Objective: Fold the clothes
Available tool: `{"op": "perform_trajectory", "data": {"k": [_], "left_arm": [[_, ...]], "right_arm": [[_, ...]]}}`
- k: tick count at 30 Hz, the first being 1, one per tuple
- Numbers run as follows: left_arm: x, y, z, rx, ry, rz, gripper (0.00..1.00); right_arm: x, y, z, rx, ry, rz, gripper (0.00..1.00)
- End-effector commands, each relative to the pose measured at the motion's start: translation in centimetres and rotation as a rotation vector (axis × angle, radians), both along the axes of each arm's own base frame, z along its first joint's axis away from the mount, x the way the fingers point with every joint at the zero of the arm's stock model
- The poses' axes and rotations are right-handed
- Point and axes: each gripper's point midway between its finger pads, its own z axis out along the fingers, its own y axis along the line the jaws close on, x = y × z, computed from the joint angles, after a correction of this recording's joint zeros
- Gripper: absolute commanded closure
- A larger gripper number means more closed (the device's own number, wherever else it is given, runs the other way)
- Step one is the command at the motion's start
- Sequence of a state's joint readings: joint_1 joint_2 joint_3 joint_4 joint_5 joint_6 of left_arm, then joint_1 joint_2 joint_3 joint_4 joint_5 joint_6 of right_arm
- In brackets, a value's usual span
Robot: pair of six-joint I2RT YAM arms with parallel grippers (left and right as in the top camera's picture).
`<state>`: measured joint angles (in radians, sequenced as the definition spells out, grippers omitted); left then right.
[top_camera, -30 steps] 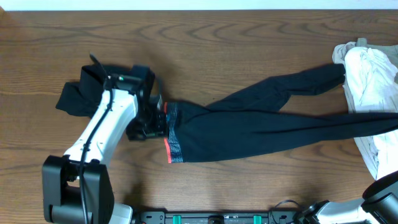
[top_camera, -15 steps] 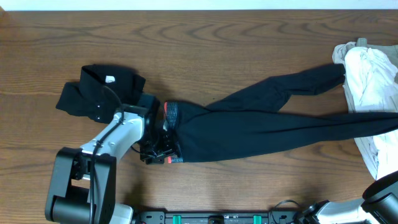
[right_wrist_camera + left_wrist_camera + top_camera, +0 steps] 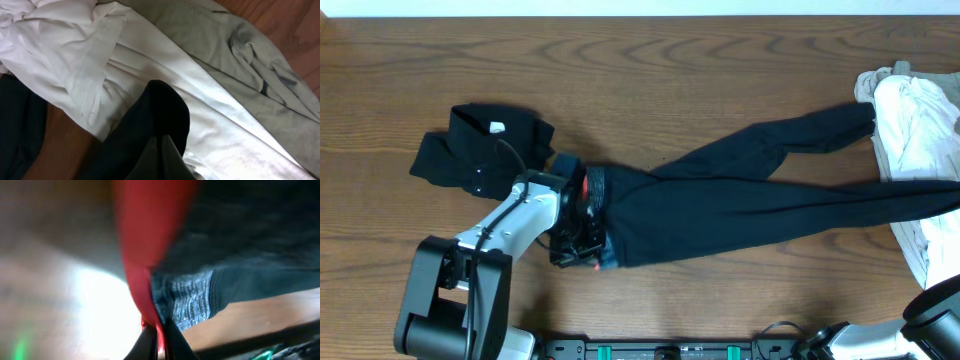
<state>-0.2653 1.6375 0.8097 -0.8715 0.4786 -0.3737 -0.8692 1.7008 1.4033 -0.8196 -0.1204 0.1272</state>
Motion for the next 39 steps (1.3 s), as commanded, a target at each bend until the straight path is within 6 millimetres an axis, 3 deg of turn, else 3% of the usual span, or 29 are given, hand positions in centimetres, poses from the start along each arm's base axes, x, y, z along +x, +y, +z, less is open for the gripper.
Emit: {"op": "perform_trajectory", "data": {"k": [1,8,13,18,29,33,39], "left_arm": [[0.2,2.8,0.9,0.106,-0.015,0.021,0.94],[1.1,8.1,4.9,0.164,-0.122,0.175,0.94],[0.2,10.9,7.1,0.18,-0.171,0.274,0.94],[0.0,10.9,8.2,0.152,-0.202,0.315,0.94],[-0.6,10.6,8.5,0.146,-0.172,0.342,0.94],[-0.5,10.6,8.6,0.146,-0.175,0.343,0.94],[1.5,11.8,10.5,0.154,-0.25,0.394,0.94]], "right_arm": [[0.1,0.0,0.1,0.009,-0.008,-0.015,0.99],[-0.2,0.3,-0.1,0.021,0.003,-0.015,0.99],[-0.7,0.8,-0.4,0.041,0.029,-0.018,0.99],[-2.7,1.0,-1.1,0.043,0.123,-0.049,0.98],[-2.6,0.8,-1.0,0.043,0.116,-0.068,0.92],[-1.4,1.8,-0.9,0.093,0.056,-0.024,0.89],[1.4,5.4,-0.5,0.196,-0.042,0.131,0.83]]}}
